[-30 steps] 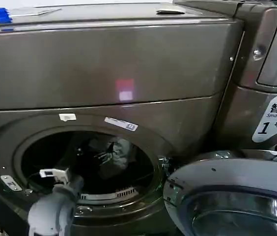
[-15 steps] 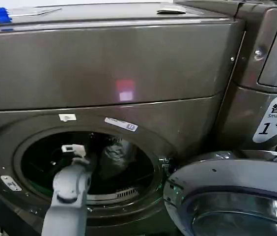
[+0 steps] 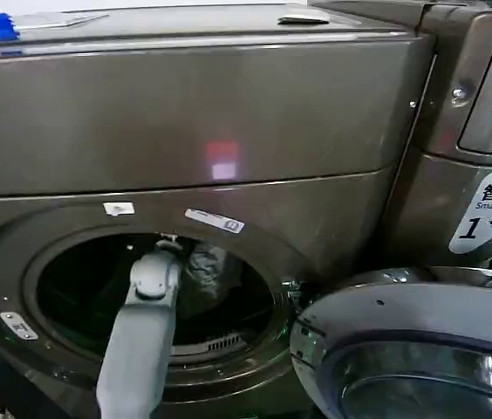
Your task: Grasp the clothes from the dryer.
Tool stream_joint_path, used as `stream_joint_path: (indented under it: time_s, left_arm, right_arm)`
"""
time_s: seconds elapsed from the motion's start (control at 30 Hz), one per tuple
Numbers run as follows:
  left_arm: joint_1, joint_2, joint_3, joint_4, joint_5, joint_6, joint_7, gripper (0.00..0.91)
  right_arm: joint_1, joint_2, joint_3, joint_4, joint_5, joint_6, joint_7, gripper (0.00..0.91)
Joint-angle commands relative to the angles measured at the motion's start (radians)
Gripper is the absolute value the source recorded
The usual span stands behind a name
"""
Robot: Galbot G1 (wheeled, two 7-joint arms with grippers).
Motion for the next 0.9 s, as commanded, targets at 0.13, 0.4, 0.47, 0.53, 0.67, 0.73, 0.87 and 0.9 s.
stream_joint_path:
  time_s: [0.13,0.4,0.47,0.53,0.67,0.73,0.87,0.9]
  left_arm:
    - [-0.26,-0.041,0.0,0.411,0.035,-0.073,-0.006,0.907]
    - [-0.347,-0.054,0.0,0.584,0.077,-0.102,0.004,0.907]
    - [-0.376,-0.055,0.001,0.648,0.085,-0.106,0.012,0.907]
    - [-0.415,-0.053,0.017,0.741,0.074,-0.117,0.015,0.907]
    - [-0.47,-0.049,0.053,0.829,0.077,-0.138,0.107,0.907]
    - [-0.489,-0.038,0.091,0.848,0.116,-0.128,0.229,0.907]
    - [-0.557,-0.022,0.153,0.944,0.28,-0.149,0.426,0.907]
    - [-0.577,-0.021,0.165,0.969,0.335,-0.161,0.478,0.907]
  right_arm:
    - [-0.002,-0.003,0.008,-0.012,0.0,0.004,-0.005,0.907]
    - [0.009,-0.003,-0.003,-0.003,0.0,0.007,-0.008,0.907]
    - [0.012,-0.002,-0.006,-0.002,0.0,0.009,-0.01,0.907]
    - [0.017,-0.002,-0.011,-0.002,0.0,0.009,-0.01,0.907]
    - [0.02,-0.002,-0.019,-0.003,-0.002,0.013,-0.012,0.907]
    - [0.021,-0.004,-0.019,-0.006,-0.003,0.015,-0.014,0.907]
    - [0.028,-0.003,-0.023,-0.001,-0.002,0.015,-0.015,0.907]
    - [0.029,-0.002,-0.024,0.001,-0.002,0.015,-0.014,0.907]
